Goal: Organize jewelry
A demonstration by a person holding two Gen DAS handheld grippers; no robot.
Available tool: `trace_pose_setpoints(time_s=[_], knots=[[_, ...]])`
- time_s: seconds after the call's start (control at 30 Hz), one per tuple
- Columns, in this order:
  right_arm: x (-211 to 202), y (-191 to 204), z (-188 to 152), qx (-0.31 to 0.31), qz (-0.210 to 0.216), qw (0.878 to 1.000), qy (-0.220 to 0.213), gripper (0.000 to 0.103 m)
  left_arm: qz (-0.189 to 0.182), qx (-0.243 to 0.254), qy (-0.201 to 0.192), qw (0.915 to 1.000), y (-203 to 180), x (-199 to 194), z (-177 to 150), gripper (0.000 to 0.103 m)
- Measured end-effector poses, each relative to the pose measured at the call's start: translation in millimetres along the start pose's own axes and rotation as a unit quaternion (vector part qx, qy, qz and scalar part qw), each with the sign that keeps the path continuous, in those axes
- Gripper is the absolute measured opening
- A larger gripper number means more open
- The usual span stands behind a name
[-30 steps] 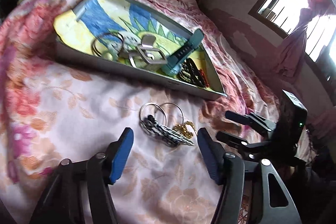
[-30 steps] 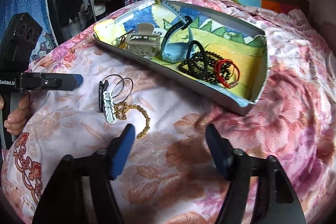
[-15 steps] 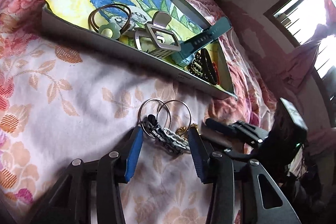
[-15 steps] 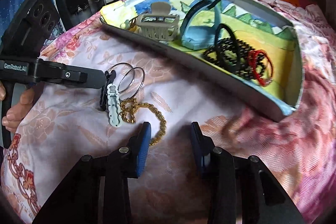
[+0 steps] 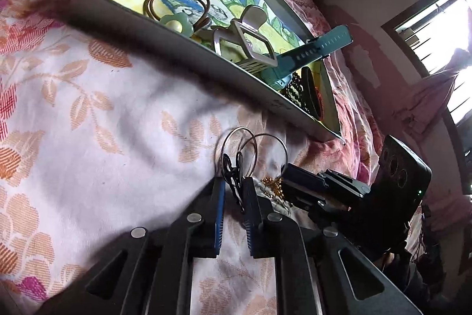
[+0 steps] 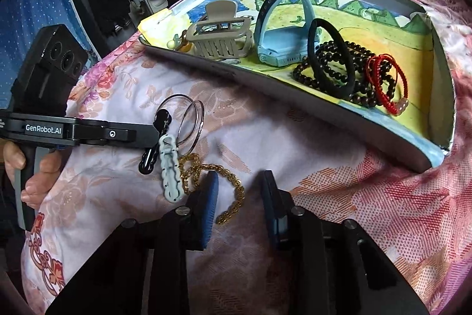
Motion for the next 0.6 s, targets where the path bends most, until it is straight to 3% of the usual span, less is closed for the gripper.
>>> trace_pose_setpoints(time_s=[0.13,0.4,0.6], knots=[[-1.3,3.3,-4.0,-0.002,0.012,1.0,0.003,0.006,-0.001,-0.002,-0.004,1.0,-0.2,-3.1,-2.4,0.01],[-7.0,11.5,-3.8,-0.009,-0.008,1.0,-0.007,0.005,-0.006,0.025,0.016,0.9995,-14.6,-8.6,-18.6,0.006],[-28.0,4.3,6.0,-0.01,-0.047,0.998,-0.042,0.005,-0.007,0.039,0.035,0.9986,-20.7,-11.1,-27.8,0.006]])
Point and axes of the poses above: each gripper's, at about its wrist camera, not at the fingertips, and x roughly the way its jaws point, y to its left, z to its top, the point moved 10 cm from there along x, roughly the way its jaws point, and after that the axes turned 2 degrees about x, right-handed, at the moved point
